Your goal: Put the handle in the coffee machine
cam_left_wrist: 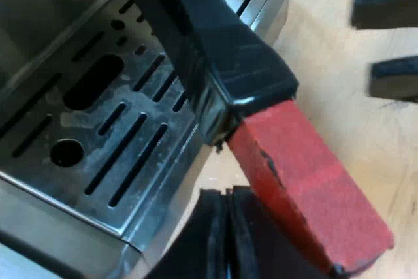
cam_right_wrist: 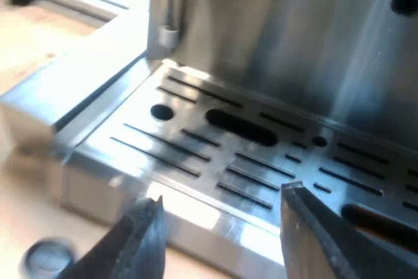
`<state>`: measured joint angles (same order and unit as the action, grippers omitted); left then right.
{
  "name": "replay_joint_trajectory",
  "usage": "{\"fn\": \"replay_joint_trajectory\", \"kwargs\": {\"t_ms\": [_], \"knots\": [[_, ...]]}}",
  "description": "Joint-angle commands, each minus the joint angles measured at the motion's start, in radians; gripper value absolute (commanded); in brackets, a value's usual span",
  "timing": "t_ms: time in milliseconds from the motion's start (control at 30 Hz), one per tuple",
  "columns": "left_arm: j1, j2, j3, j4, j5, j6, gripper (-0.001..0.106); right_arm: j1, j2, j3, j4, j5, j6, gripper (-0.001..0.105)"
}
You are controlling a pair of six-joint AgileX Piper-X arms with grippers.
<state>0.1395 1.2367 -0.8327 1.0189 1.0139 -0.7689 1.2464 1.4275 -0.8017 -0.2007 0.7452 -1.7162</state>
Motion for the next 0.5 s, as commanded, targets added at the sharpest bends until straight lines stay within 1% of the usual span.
{"fn": "replay_joint_trajectory", "kwargs": {"t_ms": [33, 133, 200, 233, 267, 367, 467, 500], "knots": [[-0.046, -0.014, -0.011, 0.027, 0.003, -0.020, 0.001, 0.033, -0.061, 0.003, 0.065, 0.015, -0.006, 0.044], [-0.096, -0.028, -0.011, 0.027, -0.035, -0.044, 0.001, 0.062, -0.111, 0.003, 0.119, 0.059, 0.019, 0.044], [-0.124, -0.039, -0.011, 0.023, -0.074, -0.068, 0.001, 0.067, -0.142, 0.003, 0.163, 0.064, 0.039, 0.044], [-0.143, -0.046, -0.011, 0.017, -0.097, -0.087, 0.001, 0.074, -0.161, 0.003, 0.188, 0.064, 0.061, 0.044], [-0.151, -0.049, -0.011, 0.013, -0.106, -0.093, 0.001, 0.075, -0.169, 0.003, 0.201, 0.064, 0.074, 0.044], [-0.186, -0.072, -0.011, -0.026, -0.165, -0.155, 0.001, 0.075, -0.220, 0.003, 0.273, 0.060, 0.136, 0.044], [-0.220, -0.093, -0.011, -0.061, -0.238, -0.229, 0.001, 0.075, -0.256, 0.003, 0.310, 0.056, 0.150, 0.044], [-0.224, -0.097, -0.011, -0.066, -0.250, -0.244, 0.001, 0.075, -0.263, 0.003, 0.316, 0.053, 0.150, 0.044]]}}
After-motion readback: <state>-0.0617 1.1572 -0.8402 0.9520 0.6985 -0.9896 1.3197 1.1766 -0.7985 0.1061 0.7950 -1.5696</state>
